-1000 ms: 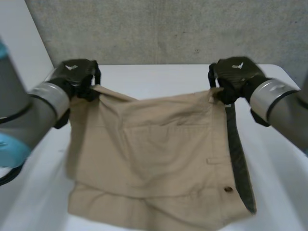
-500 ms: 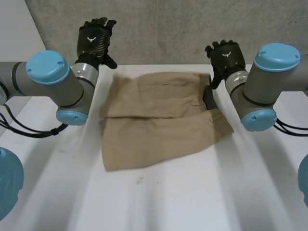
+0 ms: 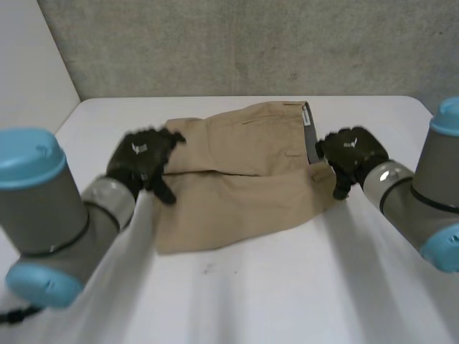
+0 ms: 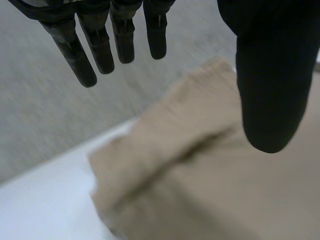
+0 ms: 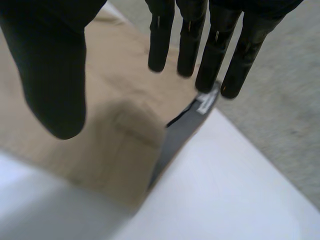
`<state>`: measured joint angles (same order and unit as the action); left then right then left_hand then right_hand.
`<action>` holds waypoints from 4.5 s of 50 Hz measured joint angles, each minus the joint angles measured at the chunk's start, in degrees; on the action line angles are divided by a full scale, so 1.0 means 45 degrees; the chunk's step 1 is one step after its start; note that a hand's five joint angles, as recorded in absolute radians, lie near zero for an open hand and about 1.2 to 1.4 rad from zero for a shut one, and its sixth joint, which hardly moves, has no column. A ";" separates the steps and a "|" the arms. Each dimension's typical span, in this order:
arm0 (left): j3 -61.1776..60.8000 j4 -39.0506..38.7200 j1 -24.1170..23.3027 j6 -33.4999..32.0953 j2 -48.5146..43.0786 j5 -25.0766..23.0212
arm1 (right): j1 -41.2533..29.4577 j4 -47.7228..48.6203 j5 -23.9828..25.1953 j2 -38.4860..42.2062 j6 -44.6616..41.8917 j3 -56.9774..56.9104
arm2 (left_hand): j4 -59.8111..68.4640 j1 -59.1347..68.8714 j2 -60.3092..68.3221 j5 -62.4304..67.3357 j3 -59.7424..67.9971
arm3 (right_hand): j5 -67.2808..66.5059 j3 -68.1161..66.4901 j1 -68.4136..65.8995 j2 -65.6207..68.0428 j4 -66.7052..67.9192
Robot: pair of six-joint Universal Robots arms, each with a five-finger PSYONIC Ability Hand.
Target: Fold the shorts.
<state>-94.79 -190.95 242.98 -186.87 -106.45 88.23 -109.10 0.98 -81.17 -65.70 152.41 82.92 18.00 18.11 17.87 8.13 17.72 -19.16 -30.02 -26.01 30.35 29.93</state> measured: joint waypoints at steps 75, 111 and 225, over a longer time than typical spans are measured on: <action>0.0879 -0.1584 -0.0068 -0.1203 -0.3147 0.1250 | 0.0475 0.0766 0.1493 0.4409 -0.1265 -0.3566 | 0.5376 0.4928 0.5412 0.5348 0.5482 | -0.8177 -0.8327 -0.6375 0.8206 0.8493; -0.1858 0.0349 -0.2000 0.0867 -0.1208 0.2131 | 0.0411 -0.1238 0.0811 0.2112 0.1525 -0.2055 | 0.3702 0.3728 0.3762 0.3619 0.3799 | -0.8230 -0.8327 -0.6375 0.8206 0.8501; 0.4750 -0.1190 0.0290 -0.1108 0.3498 0.1043 | 0.0416 -0.3353 0.1282 -0.3290 0.1656 -0.5674 | 1.1333 1.0236 1.1263 1.0640 1.1217 | -0.8452 -0.8371 -0.6375 0.8247 0.8506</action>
<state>-73.42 -196.30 244.29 -191.86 -90.72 92.93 -107.23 -14.11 -75.40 -80.51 159.86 57.38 68.99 64.17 68.56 56.01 68.20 -57.19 -67.69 -54.70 67.46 68.21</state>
